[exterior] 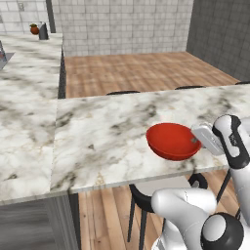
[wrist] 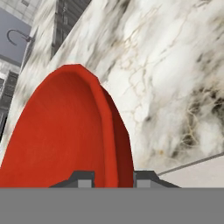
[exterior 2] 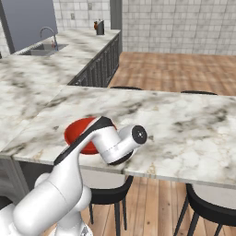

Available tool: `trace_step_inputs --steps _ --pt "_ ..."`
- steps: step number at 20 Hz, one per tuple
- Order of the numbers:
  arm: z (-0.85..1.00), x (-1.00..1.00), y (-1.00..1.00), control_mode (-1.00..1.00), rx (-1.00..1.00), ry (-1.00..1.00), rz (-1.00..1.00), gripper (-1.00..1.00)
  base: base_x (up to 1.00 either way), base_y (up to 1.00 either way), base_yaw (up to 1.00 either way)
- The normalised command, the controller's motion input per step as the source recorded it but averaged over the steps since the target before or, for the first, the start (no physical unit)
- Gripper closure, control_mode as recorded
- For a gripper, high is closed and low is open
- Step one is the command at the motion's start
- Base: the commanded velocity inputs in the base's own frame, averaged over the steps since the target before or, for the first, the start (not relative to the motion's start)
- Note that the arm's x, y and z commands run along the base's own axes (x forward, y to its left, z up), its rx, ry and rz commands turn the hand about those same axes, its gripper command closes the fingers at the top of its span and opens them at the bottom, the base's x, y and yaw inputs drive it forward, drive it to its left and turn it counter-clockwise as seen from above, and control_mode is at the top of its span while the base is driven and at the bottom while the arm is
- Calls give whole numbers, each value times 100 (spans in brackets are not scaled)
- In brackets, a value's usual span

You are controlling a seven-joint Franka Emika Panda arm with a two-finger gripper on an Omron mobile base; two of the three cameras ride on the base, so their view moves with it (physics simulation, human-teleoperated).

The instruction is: Pick up the bowls from the cabinet and place each bowl in front of a stool on the dining counter.

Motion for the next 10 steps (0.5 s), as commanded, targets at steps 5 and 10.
trace_step_inputs --steps 5,10 --pt "-22 10 0 -100 0 0 0 100 0 0 0" --pt "-18 19 -5 -100 0 0 0 100 0 0 0"
